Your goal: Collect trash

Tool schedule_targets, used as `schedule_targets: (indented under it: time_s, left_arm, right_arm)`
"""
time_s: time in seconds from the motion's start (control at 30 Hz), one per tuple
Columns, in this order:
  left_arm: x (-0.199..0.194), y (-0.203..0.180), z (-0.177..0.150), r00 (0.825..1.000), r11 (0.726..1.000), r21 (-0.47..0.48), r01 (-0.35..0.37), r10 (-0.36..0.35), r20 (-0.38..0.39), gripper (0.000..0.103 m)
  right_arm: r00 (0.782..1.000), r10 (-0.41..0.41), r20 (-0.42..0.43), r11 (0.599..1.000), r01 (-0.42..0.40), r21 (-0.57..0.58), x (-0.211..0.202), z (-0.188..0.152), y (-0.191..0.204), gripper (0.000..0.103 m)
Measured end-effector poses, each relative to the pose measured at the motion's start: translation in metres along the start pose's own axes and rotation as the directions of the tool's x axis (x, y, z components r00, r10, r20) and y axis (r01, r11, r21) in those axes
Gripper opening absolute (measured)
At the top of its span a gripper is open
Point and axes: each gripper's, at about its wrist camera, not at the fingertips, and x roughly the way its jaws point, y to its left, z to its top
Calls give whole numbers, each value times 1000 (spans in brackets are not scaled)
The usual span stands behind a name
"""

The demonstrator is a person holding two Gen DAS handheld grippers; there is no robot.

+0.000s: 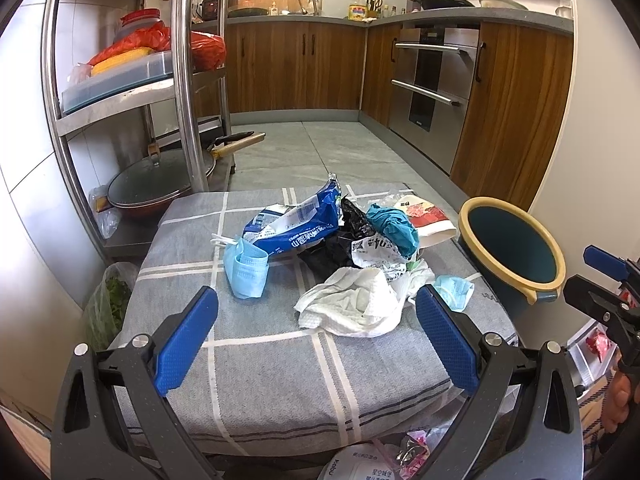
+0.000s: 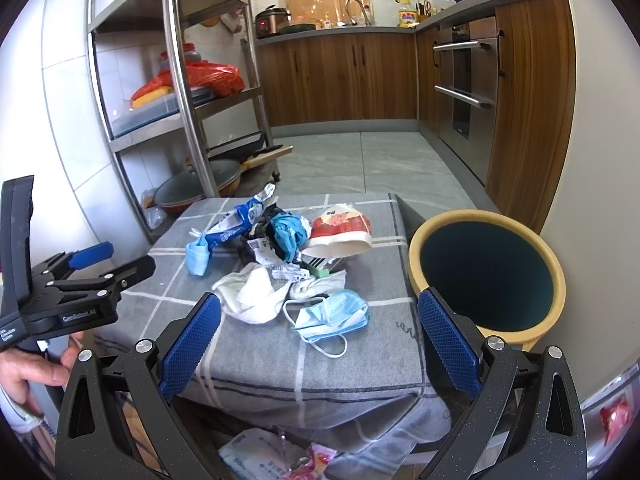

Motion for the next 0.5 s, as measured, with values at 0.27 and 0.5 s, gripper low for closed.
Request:
schedule_targets:
  time_s: [0.27,0.5]
  left_arm:
    - [11,-6,0,994,1000,24,20,-17,-106,97]
    - [38,-15,0,981,994,-3,106,-105,-163,84]
  right_arm:
    - [1000,5,-28,1000,-4,25,6,-3,-4,98]
    - [999,-4,-54,999,6,38,11,-6,-8,98]
